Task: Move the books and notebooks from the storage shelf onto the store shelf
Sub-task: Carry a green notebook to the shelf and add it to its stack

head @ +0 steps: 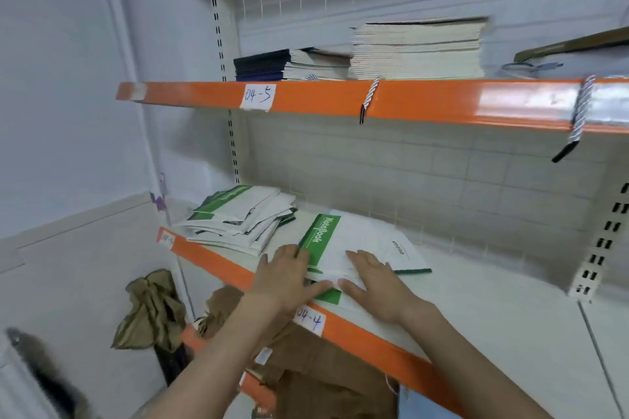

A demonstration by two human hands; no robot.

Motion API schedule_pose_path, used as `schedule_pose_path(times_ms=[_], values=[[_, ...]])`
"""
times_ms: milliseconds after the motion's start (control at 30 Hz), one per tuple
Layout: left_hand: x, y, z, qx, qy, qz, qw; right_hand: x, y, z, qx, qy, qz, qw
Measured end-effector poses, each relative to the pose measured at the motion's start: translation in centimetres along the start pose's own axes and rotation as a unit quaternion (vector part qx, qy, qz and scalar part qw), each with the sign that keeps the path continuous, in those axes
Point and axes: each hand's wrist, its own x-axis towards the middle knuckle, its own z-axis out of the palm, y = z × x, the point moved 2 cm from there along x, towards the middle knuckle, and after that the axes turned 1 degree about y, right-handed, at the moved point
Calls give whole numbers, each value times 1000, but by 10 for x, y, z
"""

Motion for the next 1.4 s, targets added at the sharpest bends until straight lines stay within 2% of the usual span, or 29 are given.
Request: schedule_pose_path(times_ms=[133, 400, 633, 700, 833, 1000, 1133, 1200, 1300, 1333, 1400], values=[[15, -12, 10, 0, -18, 30, 999, 6, -7, 5, -6, 15, 39, 999], [44, -23, 30, -14, -24, 31, 999, 12, 2, 9, 4, 23, 94, 995], [73, -22, 28, -25, 59, 27, 998, 28, 12, 6, 22, 26, 116, 993], [82, -24, 27, -74, 53, 10, 996, 31, 14, 5, 26, 14, 118, 993], [101, -25, 30, -225, -19, -54, 973, 35, 23, 3, 33, 6, 120, 992], [112, -22, 31, -230, -34, -95, 968, 37, 29, 0, 23, 20, 113, 993], [114, -17, 25, -262, 17, -89, 961, 44, 34, -5, 48, 66, 124, 989], [114, -11, 21, -363, 50, -57, 929, 46, 36, -11, 96, 109, 148, 978], [111, -3, 11, -556, 42, -69, 827, 48, 38, -21, 240, 187, 191, 933], [109, 0, 9, -608, 28, -81, 789, 49, 38, -23, 322, 195, 212, 902], [105, 7, 5, -674, -9, -79, 734, 53, 39, -22, 509, 180, 240, 807]])
